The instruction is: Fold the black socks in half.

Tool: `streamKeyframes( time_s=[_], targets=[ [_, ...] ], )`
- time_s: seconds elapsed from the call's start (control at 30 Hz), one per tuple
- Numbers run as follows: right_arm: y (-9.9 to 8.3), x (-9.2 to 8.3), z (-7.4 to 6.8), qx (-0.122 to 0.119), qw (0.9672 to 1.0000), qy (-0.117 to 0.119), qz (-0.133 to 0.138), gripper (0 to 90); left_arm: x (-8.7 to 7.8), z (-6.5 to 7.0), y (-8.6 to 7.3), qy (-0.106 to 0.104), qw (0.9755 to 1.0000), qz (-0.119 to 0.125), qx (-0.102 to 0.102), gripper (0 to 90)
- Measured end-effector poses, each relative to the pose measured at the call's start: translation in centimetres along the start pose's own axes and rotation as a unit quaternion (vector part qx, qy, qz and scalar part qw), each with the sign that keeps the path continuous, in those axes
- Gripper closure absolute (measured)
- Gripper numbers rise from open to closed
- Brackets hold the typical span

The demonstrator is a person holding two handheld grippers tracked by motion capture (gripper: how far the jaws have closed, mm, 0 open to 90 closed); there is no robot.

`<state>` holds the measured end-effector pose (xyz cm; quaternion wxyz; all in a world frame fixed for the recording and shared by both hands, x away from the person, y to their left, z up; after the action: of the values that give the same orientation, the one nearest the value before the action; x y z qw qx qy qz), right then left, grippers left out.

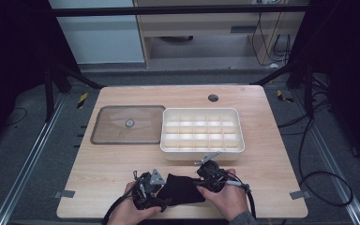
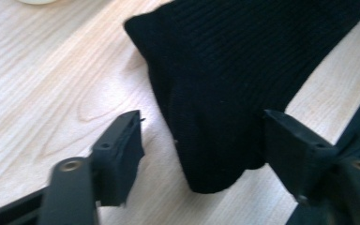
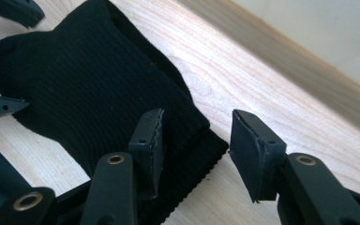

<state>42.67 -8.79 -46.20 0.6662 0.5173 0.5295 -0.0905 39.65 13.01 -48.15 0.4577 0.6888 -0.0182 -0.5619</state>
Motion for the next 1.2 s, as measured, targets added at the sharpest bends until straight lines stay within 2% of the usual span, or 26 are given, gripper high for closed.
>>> streamKeyframes(
  time_s=[0.07, 0.43, 0.77, 0.97, 1.2],
  targets=[
    [-0.1, -0.1, 0.0, 0.006, 1.0, 0.003, 0.0, 54.6, 0.1, 0.1, 0.0, -0.004, 1.0, -0.001, -0.001, 35.0],
    [-0.7, -0.5, 0.2, 0.002, 0.9999, 0.014, -0.003, 53.9, 0.3, 0.1, 0.2, -0.012, 0.9999, -0.006, 0.006, 48.4],
    [-1.5, 0.3, 0.3, 0.005, 0.9997, 0.022, -0.009, 56.0, 0.4, 0.0, 0.5, -0.011, 0.9998, -0.011, 0.014, 67.9],
    [-1.6, 0.5, 0.0, -0.004, 0.9995, 0.029, -0.01, 61.4, 0.5, -0.1, 0.7, -0.013, 0.9996, -0.018, 0.017, 75.5],
    [-1.6, 0.9, -0.4, -0.004, 0.9993, 0.037, -0.01, 68.1, 0.6, -0.2, 0.8, -0.017, 0.9995, -0.022, 0.016, 79.5]
  ],
)
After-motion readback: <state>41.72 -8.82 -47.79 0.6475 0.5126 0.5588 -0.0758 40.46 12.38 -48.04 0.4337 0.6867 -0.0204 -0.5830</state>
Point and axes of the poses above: each handheld gripper's, and its own axes: x roughly forward along the jaws, y roughly out of its top, z roughly to its right, the point moved 1 cm from there along x, roughly forward along the jaws, and after that the axes turned 8 degrees about z, right-handed, at the moved point
